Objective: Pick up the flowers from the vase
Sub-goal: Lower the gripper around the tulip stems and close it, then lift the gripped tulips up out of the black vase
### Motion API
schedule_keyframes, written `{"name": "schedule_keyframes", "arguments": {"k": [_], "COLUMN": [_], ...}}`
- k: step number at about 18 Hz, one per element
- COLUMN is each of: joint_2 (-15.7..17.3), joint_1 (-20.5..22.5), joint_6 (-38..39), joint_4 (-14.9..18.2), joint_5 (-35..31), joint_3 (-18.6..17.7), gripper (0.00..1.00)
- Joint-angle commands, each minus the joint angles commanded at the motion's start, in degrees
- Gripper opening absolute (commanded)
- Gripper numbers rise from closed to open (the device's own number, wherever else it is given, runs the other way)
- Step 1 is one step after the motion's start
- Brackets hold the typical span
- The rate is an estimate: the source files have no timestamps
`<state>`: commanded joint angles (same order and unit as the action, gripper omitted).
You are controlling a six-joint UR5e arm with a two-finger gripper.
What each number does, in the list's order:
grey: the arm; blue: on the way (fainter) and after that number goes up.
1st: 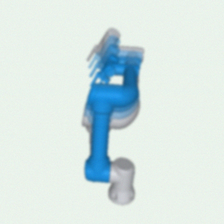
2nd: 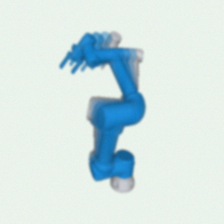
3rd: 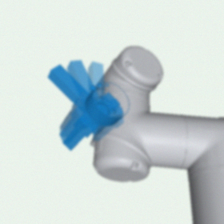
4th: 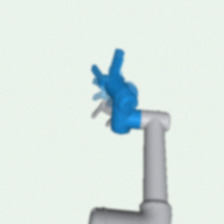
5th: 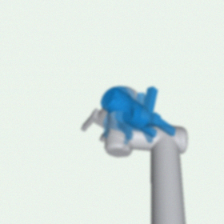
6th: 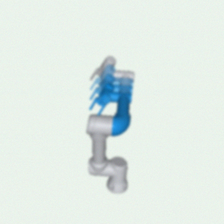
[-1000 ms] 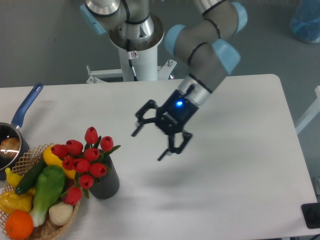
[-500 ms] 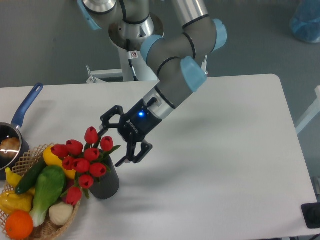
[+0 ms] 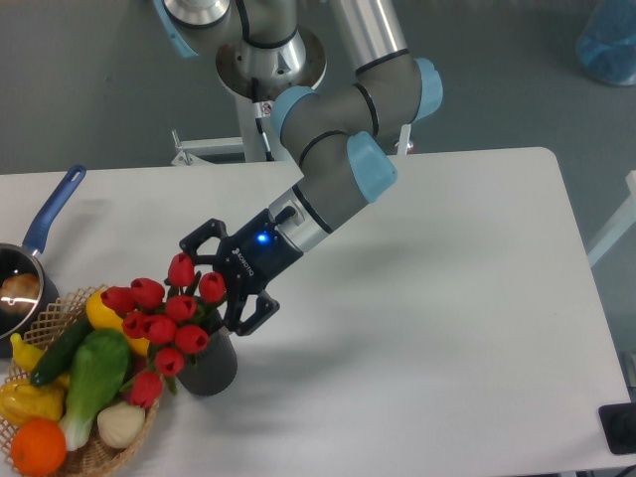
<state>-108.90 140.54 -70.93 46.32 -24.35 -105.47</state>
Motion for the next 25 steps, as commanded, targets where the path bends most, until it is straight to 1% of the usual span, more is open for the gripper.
{"name": "schedule_keyframes", "arguments": {"k": [9,12,19,22,25], "joint_2": [1.0,1.8,5.3,6.6,6.9], "joint_1": [1.0,1.3,3.7,4.7,5.2], "joint_6": [0.5,0.4,2.6,3.8,5.9], "joint_4": [0.1,0.0,0.0,0.0,0.0], "joint_5": [0.5,0.6,5.7,8.5,10.2], "joint_3": [0.1,0.1,0.3,1.1,2.5], "gripper": [0.0,0.0,0.0,0.0,0.0]}}
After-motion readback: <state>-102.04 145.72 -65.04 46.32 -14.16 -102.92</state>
